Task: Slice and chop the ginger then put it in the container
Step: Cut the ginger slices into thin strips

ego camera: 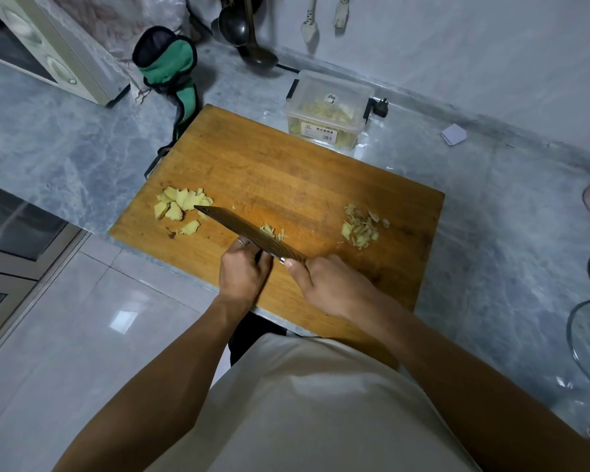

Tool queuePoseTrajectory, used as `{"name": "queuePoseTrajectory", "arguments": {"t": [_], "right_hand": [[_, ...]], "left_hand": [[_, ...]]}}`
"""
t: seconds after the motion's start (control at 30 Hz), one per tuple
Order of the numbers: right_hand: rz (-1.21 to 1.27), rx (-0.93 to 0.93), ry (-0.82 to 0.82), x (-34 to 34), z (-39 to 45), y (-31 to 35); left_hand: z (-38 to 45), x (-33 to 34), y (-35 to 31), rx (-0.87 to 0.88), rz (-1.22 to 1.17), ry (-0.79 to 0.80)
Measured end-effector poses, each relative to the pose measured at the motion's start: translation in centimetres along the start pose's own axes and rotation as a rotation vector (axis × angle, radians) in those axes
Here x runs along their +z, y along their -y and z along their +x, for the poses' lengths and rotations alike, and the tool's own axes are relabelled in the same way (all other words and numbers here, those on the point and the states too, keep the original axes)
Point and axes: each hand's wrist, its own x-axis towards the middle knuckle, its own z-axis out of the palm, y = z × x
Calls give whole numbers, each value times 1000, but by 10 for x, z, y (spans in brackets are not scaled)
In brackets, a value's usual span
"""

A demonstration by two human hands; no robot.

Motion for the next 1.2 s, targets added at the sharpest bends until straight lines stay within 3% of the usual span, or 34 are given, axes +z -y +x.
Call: {"name": "queuePoseTrajectory", "arguments": {"t": [1.2], "right_hand": [[-21, 12, -14, 12, 6, 2]], "left_hand": [[0, 3, 4, -63, -10, 37]]}}
